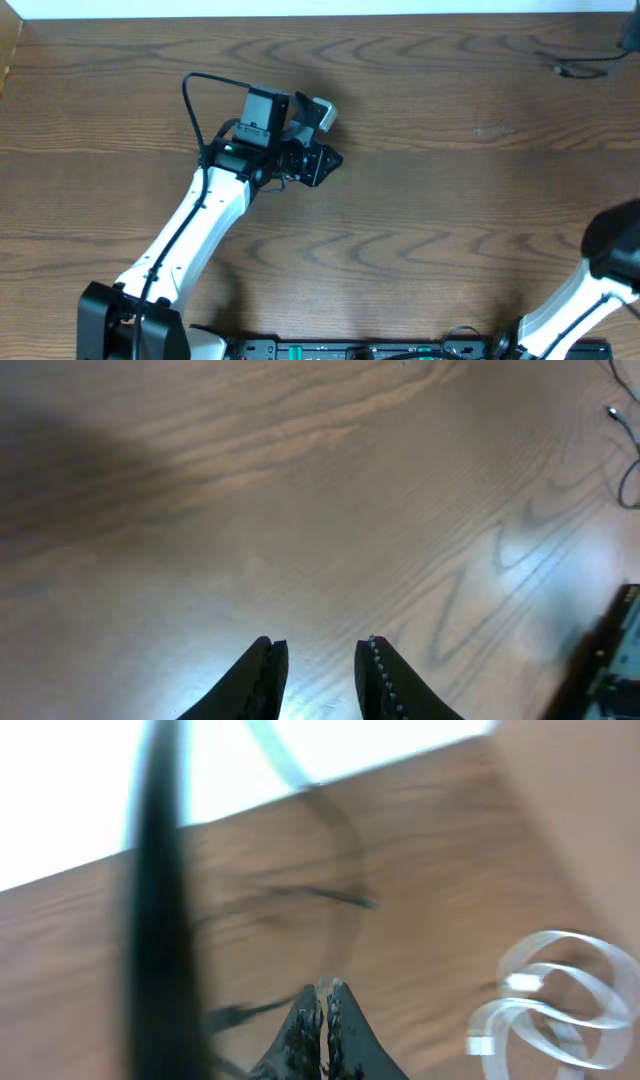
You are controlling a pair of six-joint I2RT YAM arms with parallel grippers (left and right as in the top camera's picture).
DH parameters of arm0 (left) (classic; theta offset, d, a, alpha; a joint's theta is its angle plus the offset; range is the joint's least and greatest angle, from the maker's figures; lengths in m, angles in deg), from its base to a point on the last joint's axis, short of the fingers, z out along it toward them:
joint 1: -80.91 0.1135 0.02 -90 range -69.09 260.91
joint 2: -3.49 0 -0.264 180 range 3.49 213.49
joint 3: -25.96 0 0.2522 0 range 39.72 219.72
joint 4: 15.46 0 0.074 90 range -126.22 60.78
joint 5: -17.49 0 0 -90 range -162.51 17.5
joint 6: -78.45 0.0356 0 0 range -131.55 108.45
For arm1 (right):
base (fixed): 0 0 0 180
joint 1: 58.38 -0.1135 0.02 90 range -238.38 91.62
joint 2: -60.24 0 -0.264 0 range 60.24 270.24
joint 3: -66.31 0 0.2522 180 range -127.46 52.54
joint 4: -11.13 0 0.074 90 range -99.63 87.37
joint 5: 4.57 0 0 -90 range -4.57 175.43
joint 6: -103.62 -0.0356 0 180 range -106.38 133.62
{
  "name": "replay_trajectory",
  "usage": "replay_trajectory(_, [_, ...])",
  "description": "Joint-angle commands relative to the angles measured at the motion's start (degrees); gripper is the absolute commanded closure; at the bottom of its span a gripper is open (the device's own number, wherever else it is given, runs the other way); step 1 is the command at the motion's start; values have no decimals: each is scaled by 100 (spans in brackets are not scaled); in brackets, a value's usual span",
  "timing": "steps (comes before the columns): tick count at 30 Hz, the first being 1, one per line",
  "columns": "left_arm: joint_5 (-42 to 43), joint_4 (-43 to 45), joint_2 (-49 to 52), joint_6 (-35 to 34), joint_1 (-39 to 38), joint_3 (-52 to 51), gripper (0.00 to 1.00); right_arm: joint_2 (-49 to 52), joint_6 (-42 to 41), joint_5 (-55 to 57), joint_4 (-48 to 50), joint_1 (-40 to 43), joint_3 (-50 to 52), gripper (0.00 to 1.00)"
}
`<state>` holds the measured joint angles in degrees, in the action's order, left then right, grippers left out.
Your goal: Untangle cables
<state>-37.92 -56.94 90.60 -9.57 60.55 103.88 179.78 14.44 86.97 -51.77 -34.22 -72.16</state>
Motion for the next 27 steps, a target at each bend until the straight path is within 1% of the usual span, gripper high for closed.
replay_trajectory(1, [33, -127, -66, -507, -245, -9, 72, 780, 55, 2090, 26, 444, -514, 99])
replay_trajectory(3, [-129, -131, -66, -511, -476, -9, 71, 1185, 48, 2577, -70, 702, -848, 99])
replay_trajectory(7, [-1038, -31, -66, -688, -1016, -9, 68, 1766, -404, 2597, -269, 1224, -1172, 99])
replay_trajectory(9, [-1294, 101, -66, -702, -1257, -9, 67, 1952, -420, 2597, -247, 1364, -1172, 99])
replay_trajectory(10, [-1344, 181, -66, -699, -1355, -9, 64, 2035, -417, 2597, -227, 1405, -1172, 99])
replay_trajectory(11, [-1346, 273, -63, -699, -1427, -9, 55, 2103, -417, 2597, -208, 1427, -1172, 99])
replay_trajectory(12, [-1344, 354, -63, -699, -1467, -9, 52, 2146, -422, 2594, -186, 1440, -1169, 99])
replay_trajectory(14, [-1320, 498, -63, -702, -1497, -9, 52, 2203, -505, 2474, -127, 1443, -1172, 99])
replay_trajectory(20, [-1322, 422, -63, -699, -1497, -9, 52, 2212, -505, 1777, 76, 1438, -1169, 99])
replay_trajectory(24, [-1322, 293, -63, -699, -1497, -9, 52, 2212, -601, 1757, 160, 1436, -1169, 99])
replay_trajectory(27, [-1322, 229, -63, -697, -1497, -9, 52, 2212, -960, 1725, 286, 1447, -1172, 99])
